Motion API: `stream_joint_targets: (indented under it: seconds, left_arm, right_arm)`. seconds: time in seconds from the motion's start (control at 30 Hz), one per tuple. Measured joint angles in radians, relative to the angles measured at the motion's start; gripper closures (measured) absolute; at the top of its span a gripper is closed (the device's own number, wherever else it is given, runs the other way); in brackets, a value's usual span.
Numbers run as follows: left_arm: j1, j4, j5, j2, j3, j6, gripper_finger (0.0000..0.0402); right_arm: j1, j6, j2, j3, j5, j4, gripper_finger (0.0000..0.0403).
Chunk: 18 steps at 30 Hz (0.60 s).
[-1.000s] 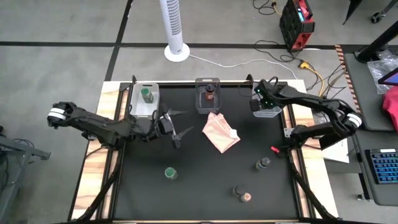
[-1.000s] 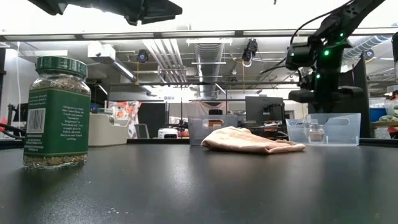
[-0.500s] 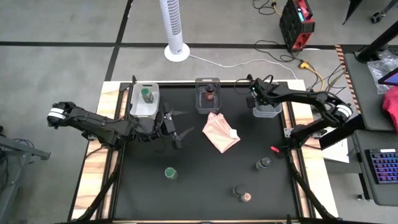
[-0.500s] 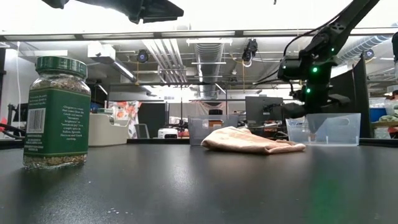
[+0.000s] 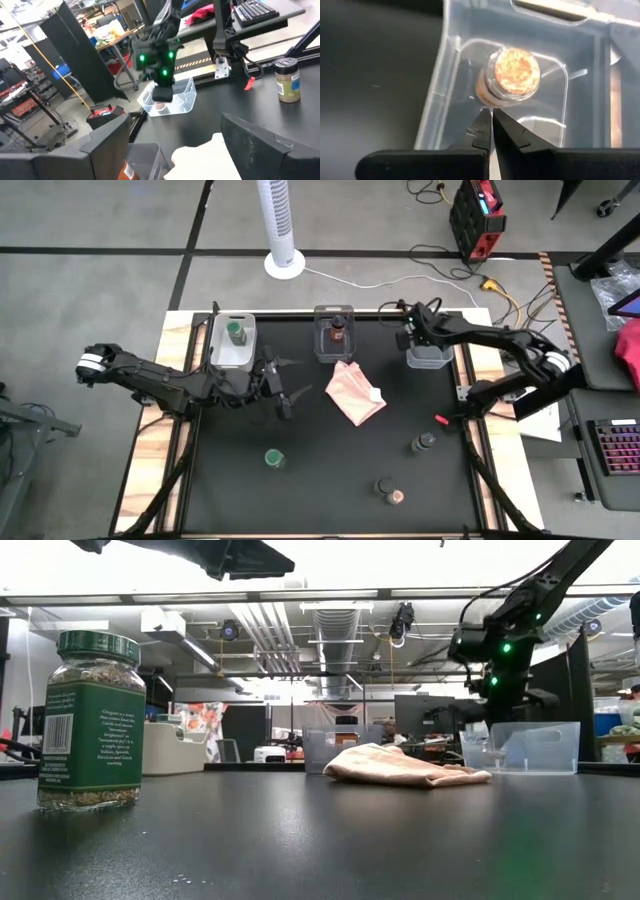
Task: Sort spices by type
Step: Put the bottom black seasoning bottle into the black bin
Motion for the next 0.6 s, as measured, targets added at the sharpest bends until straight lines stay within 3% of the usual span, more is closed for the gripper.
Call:
stream_joint_targets:
  seconds: [0.23,0.37,0.6]
  left_arm:
    - [0.0,-0.107,0.0,-0.001,0.006,-0.073,0.011]
    - [0.0,-0.178,0.0,-0.001,0.005,-0.121,0.011]
    - [-0.016,-0.307,0.002,-0.001,0.048,-0.161,0.011]
  right_arm:
    - [0.107,0.05,-0.144,0.0,0.001,-0.039,0.0394]
    - [0.244,0.092,-0.201,-0.001,0.009,-0.011,0.0394]
    - [0.497,0.154,-0.23,-0.001,0.138,0.056,0.0394]
